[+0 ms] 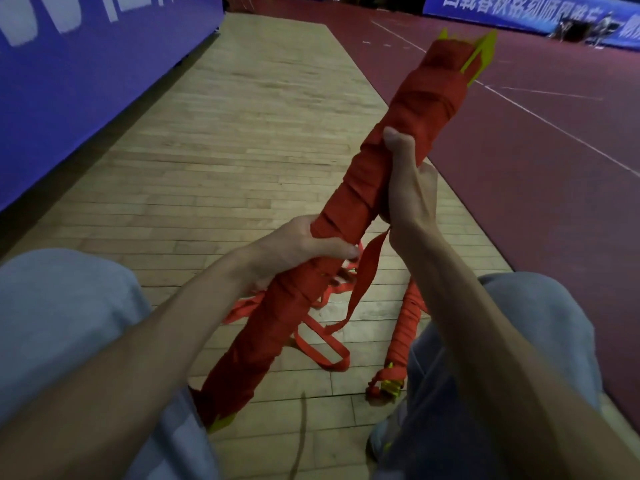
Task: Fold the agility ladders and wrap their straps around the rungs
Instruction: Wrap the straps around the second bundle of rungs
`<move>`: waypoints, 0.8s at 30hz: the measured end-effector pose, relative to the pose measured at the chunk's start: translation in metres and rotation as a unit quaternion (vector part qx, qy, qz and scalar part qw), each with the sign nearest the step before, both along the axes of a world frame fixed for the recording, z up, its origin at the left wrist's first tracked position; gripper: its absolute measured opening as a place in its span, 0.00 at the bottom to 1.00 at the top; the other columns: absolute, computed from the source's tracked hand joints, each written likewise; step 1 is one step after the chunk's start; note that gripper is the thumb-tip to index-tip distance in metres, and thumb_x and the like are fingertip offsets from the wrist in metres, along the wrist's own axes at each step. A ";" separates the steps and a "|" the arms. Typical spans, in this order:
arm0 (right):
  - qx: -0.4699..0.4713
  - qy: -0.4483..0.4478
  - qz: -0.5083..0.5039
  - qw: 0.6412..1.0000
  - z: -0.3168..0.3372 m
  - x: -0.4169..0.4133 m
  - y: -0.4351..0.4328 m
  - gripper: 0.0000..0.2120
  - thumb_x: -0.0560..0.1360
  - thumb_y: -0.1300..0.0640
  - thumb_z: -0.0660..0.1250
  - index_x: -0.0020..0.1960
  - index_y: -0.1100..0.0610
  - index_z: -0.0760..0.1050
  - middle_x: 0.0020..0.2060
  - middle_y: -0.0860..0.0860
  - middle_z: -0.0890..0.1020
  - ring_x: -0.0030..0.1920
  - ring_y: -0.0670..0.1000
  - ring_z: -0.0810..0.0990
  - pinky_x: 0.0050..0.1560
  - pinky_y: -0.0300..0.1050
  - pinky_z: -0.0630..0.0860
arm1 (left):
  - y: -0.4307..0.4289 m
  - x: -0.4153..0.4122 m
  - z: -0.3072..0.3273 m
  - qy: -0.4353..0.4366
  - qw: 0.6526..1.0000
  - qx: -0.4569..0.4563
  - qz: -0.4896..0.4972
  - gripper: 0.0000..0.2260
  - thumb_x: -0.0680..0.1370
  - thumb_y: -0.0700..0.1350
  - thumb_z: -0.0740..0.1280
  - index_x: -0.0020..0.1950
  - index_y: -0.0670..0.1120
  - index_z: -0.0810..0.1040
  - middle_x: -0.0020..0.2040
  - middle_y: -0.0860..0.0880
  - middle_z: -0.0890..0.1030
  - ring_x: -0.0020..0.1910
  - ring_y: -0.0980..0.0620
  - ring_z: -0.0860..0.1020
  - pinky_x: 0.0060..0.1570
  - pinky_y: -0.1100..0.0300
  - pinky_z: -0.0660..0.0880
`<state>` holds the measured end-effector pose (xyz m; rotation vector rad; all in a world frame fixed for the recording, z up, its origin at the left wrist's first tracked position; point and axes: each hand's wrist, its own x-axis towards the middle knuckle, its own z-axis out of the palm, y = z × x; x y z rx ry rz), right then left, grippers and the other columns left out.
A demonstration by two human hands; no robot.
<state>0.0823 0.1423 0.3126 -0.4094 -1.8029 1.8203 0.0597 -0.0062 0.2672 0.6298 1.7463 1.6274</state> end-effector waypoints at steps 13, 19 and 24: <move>0.084 -0.160 0.080 0.980 -0.010 -0.003 0.006 0.23 0.69 0.36 0.72 0.41 0.57 0.80 0.29 0.50 0.80 0.27 0.49 0.79 0.27 0.41 0.71 | 0.006 -0.004 -0.032 0.328 0.879 -0.294 0.184 0.29 0.73 0.57 0.73 0.68 0.50 0.64 0.52 0.49 0.79 0.46 0.49 0.80 0.44 0.55 0.76; 0.091 -0.164 -0.019 0.982 -0.013 -0.005 0.005 0.22 0.72 0.40 0.69 0.33 0.58 0.74 0.25 0.52 0.77 0.22 0.49 0.74 0.22 0.39 0.68 | 0.007 0.006 -0.034 0.371 0.856 -0.326 0.156 0.33 0.74 0.65 0.64 0.72 0.49 0.57 0.56 0.48 0.76 0.47 0.47 0.80 0.44 0.51 0.77; 0.039 -0.121 -0.023 0.992 -0.003 -0.006 0.012 0.18 0.72 0.43 0.69 0.34 0.56 0.73 0.25 0.49 0.73 0.24 0.49 0.71 0.25 0.42 0.66 | 0.001 0.001 -0.019 0.217 0.966 -0.123 0.067 0.22 0.77 0.54 0.69 0.67 0.50 0.67 0.52 0.50 0.81 0.48 0.51 0.82 0.50 0.53 0.80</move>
